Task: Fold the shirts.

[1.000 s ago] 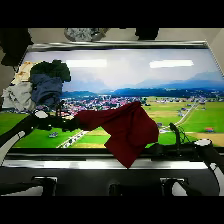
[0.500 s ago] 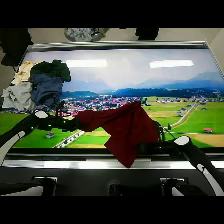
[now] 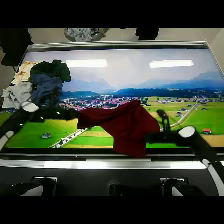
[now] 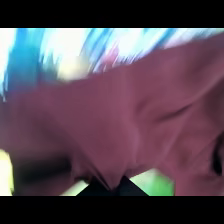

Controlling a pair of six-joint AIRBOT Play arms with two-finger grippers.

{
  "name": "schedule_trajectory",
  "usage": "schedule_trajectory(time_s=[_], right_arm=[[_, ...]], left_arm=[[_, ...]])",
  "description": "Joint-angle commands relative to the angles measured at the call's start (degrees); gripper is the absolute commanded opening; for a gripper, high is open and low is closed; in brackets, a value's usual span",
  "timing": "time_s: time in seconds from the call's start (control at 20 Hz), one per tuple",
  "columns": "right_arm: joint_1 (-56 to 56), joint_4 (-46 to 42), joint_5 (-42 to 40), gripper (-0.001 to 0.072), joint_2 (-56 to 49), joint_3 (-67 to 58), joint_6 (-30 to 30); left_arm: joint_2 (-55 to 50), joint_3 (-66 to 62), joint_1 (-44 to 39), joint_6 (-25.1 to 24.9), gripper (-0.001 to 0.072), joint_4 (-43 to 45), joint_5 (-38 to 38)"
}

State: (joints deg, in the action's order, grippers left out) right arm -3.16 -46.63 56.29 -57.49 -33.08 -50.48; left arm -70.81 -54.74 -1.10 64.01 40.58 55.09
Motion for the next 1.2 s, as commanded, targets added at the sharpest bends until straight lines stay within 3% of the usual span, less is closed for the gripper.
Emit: schedule_trajectory(time_s=[0.0,0.15,0.3,0.6,0.75,0.85,1.0,1.15], right_arm=[[-8.72,-8.24,7.89,0.0039,8.41,-20.24,1.44],[-17.57,-16.04,2.97,0.0039,16.48,-42.47,1.38],[-18.91,-20.61,1.27,0.0039,20.26,-56.65,-2.51],[-18.91,-19.89,-4.24,0.0039,21.53,-66.86,-5.49],[-18.91,-20.04,-8.22,0.0039,21.33,-68.39,-5.49],[-18.91,-19.98,-4.28,0.0039,19.5,-68.37,-6.01],[-18.91,-19.43,12.92,0.0039,10.58,-68.22,-6.73],[-18.69,-16.76,27.47,0.0039,-6.03,-68.11,-3.87]], left_arm=[[9.84,-12.59,4.83,2.56,0.0027,0.13,-2.8],[16.59,-26.62,15.23,15.87,0.0028,0.11,-5.09],[22.12,-34.71,22.05,22.73,0.0028,0.09,-4.98],[31.85,-36.35,22.8,25.22,0.0028,-2.93,-4.31],[33.09,-36.33,22.82,25.18,0.0028,-1.03,1.25],[31.87,-35.47,22.8,25.18,0.0027,3.15,10.25],[28.57,-27.45,22.8,24.57,0.0028,6.86,24.39],[26.56,-7.8,20.72,21.42,0.0028,6.93,26.51]])
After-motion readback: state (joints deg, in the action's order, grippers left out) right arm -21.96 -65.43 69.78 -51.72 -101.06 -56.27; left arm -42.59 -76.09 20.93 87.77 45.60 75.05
